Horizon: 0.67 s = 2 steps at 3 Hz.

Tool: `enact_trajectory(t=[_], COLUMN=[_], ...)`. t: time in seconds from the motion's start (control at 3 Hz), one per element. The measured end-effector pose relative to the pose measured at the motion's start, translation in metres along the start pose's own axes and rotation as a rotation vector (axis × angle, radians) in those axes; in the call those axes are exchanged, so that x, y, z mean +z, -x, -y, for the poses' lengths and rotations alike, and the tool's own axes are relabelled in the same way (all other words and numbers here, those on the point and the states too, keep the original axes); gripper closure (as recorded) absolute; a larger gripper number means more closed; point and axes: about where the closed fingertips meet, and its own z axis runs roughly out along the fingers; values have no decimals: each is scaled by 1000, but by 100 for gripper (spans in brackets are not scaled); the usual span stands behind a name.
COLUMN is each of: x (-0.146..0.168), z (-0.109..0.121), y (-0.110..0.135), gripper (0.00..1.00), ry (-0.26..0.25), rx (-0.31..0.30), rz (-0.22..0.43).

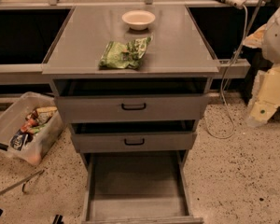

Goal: Place green jalapeno chip bag into bottom drawer

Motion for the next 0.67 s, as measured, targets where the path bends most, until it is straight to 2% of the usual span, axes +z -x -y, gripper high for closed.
enact_trajectory(t=[0.33, 0.67], x=[0, 33], z=[0, 15], y=[0, 21], gripper=[0, 0], ry=[-2, 7], rx=[-1, -50], rz=[1, 47])
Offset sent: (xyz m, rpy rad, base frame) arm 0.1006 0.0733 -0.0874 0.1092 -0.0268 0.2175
